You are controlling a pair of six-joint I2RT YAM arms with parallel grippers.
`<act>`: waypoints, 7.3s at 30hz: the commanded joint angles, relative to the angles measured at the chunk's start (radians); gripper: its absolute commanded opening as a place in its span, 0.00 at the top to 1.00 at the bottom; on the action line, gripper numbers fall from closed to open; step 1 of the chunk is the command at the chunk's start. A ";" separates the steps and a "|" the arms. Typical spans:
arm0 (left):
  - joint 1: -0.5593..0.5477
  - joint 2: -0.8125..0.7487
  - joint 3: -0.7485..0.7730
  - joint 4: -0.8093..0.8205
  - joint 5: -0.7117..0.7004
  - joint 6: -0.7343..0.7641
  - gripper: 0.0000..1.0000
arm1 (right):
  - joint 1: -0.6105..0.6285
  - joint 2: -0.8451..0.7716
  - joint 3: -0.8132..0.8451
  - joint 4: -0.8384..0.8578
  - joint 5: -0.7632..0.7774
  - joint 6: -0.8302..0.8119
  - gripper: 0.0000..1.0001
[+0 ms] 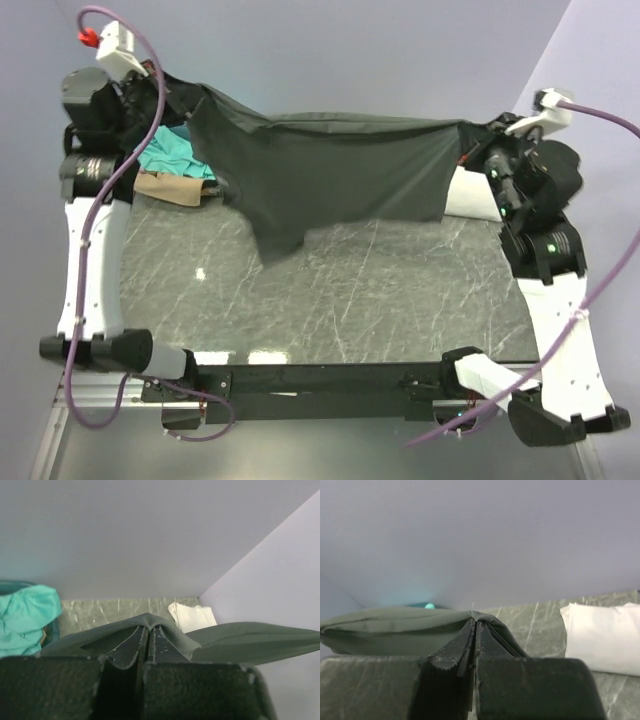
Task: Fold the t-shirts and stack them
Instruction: Flatten the tshirt out, then fold the tshirt
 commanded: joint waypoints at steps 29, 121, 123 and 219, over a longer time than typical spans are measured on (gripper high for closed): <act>-0.001 -0.281 -0.108 0.040 0.222 -0.027 0.99 | -0.007 -0.501 -0.259 -0.050 0.200 0.047 1.00; -0.241 0.557 -0.326 -0.052 -0.388 0.129 0.05 | 0.047 0.760 -0.354 0.058 -0.227 0.196 0.19; -0.261 0.507 -0.352 -0.041 -0.390 0.125 0.04 | 0.047 0.743 -0.344 0.052 -0.231 0.195 0.19; -0.034 0.015 -1.054 -0.023 -0.399 -0.094 0.99 | 0.139 0.051 -0.928 -0.336 -0.126 0.377 0.82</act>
